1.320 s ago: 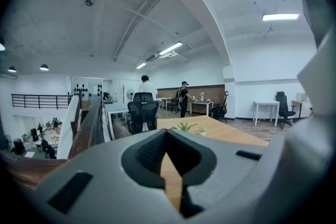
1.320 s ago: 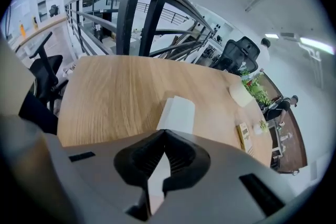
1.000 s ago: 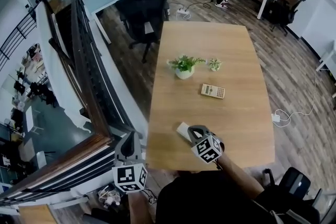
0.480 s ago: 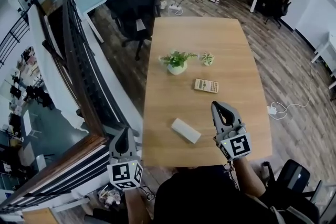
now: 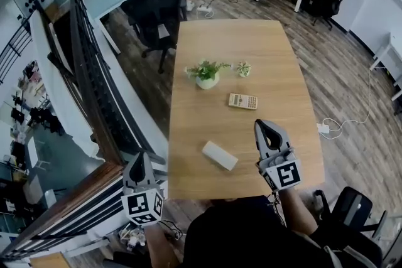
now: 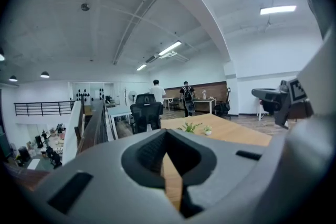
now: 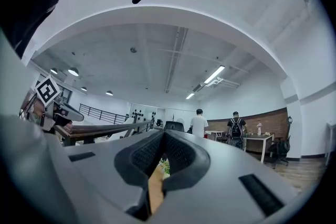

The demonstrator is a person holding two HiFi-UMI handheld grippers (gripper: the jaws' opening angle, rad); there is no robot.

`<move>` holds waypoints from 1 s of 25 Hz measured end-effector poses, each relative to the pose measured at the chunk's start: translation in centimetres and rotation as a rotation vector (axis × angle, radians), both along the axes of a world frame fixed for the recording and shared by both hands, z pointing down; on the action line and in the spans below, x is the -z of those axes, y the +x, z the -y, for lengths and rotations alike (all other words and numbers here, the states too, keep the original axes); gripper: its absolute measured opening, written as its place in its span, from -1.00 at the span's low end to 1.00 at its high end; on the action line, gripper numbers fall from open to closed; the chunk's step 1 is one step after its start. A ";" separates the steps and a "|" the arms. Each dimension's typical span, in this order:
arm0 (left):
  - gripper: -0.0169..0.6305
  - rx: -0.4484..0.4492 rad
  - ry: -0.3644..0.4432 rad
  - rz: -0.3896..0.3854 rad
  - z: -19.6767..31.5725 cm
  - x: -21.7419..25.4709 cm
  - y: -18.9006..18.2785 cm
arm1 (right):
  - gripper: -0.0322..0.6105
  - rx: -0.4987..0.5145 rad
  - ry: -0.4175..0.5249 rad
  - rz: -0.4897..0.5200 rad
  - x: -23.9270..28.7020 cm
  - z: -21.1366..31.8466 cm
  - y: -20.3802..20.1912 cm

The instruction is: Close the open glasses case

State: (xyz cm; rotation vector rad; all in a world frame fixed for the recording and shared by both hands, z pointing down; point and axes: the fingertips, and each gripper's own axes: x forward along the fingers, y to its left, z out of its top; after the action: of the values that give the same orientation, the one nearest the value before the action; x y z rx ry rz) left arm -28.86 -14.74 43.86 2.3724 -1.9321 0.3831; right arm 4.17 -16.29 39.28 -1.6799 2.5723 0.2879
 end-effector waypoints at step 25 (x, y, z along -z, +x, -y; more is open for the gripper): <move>-0.96 -0.007 0.013 -0.015 0.0 0.2 -0.2 | -0.86 -0.002 -0.045 -0.042 -0.6 0.1 0.1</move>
State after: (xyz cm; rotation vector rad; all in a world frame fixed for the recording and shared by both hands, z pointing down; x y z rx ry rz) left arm -29.03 -14.75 43.68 2.3837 -1.9263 0.3537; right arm 4.23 -16.37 39.92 -1.7098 2.6262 0.2712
